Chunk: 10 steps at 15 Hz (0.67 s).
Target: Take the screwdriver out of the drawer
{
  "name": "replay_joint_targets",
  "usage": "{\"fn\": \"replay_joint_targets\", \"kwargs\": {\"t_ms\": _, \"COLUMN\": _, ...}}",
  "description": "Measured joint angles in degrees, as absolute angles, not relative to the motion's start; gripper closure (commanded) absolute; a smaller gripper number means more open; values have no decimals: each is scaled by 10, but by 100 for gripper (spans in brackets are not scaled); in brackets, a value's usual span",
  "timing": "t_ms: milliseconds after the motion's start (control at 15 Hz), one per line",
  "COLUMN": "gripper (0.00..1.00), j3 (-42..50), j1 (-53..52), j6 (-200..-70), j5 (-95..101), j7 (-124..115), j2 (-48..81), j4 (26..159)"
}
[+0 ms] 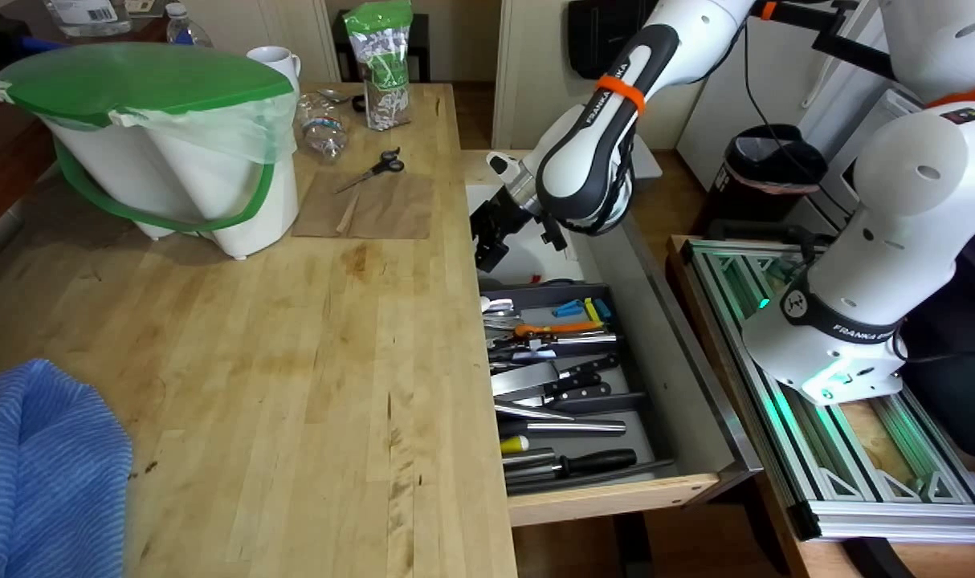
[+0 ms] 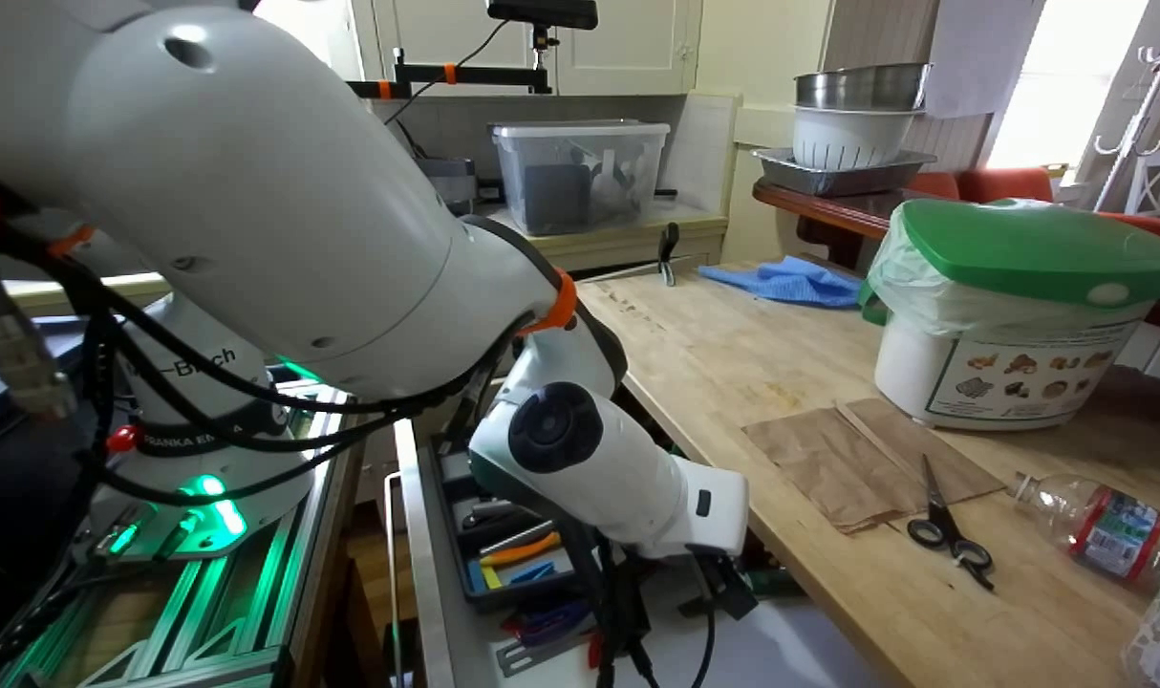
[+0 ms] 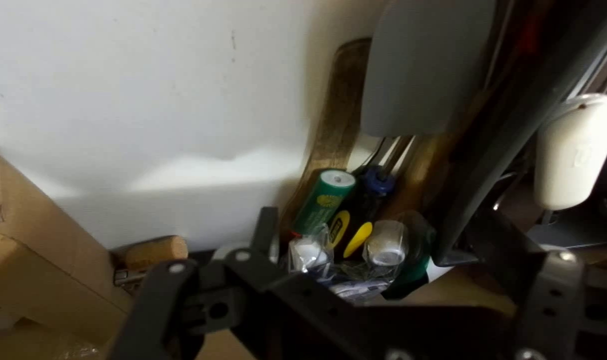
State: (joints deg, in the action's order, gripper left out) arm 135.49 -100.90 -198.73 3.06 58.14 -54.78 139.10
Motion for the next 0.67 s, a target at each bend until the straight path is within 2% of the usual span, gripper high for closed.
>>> {"fn": "replay_joint_targets", "kwargs": {"t_ms": 667, "gripper": 0, "j3": 1378, "j1": -1039, "j6": -1998, "j5": 43, "j7": 558, "j2": -563, "j4": 1387}}
